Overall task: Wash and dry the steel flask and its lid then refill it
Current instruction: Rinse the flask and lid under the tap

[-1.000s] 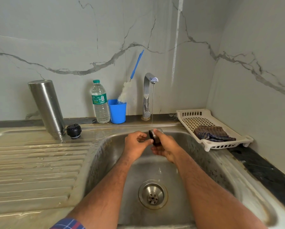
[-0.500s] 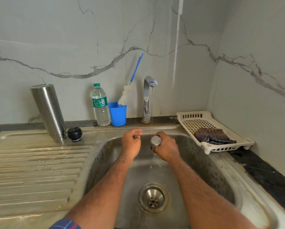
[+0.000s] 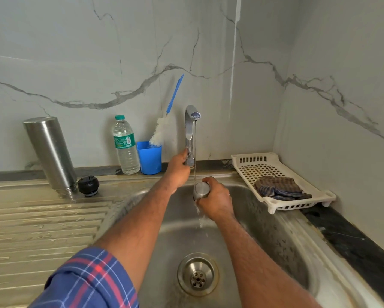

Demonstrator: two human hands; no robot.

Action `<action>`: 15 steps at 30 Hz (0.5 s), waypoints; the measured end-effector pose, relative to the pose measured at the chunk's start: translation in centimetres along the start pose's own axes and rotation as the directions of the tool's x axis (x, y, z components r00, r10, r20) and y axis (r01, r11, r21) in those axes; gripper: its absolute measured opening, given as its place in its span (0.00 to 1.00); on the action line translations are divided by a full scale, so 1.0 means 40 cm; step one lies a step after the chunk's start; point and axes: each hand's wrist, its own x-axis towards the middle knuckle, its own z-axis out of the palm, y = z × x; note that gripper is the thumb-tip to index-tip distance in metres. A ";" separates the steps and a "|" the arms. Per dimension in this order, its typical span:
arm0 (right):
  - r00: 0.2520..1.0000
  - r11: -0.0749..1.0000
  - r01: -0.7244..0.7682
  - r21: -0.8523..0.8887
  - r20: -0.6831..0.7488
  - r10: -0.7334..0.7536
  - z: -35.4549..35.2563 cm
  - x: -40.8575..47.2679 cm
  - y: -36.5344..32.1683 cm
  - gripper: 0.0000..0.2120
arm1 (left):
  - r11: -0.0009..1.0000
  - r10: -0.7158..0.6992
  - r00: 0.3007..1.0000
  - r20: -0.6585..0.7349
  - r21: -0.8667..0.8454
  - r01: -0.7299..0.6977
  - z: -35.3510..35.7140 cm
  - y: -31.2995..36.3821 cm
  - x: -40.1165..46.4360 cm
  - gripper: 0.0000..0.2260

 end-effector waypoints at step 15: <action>0.991 0.982 0.066 -0.176 -0.106 -0.086 -0.048 -0.055 -0.085 0.26 | 0.898 0.105 0.993 0.046 0.426 -0.114 -0.158 -0.037 -0.169 0.13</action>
